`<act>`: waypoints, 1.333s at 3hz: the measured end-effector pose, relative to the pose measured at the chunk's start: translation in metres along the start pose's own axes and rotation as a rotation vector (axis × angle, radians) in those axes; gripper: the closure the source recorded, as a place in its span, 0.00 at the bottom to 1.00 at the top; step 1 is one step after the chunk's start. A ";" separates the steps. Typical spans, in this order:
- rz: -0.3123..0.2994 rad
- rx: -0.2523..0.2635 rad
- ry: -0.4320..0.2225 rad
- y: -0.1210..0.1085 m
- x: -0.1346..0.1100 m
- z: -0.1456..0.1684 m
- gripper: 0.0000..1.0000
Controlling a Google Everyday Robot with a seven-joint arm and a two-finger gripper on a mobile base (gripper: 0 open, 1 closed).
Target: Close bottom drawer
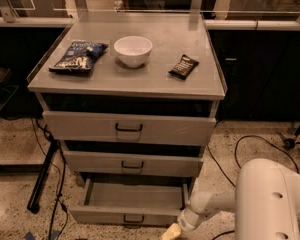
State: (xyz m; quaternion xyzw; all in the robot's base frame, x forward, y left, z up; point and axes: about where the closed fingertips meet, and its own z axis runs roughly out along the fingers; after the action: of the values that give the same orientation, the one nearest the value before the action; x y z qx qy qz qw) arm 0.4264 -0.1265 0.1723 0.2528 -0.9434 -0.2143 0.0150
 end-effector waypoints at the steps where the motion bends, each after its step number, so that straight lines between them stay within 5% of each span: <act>1: 0.000 0.000 0.000 0.000 0.000 0.000 0.25; 3: -0.010 -0.028 -0.013 -0.001 -0.004 0.001 0.78; 4: -0.063 -0.042 -0.052 -0.001 -0.023 0.000 1.00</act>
Offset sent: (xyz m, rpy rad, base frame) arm 0.0000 0.0000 0.0000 0.0000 0.0000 0.0000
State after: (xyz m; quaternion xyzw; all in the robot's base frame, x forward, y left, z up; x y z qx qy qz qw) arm 0.4463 -0.1160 0.1737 0.2763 -0.9303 -0.2411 -0.0109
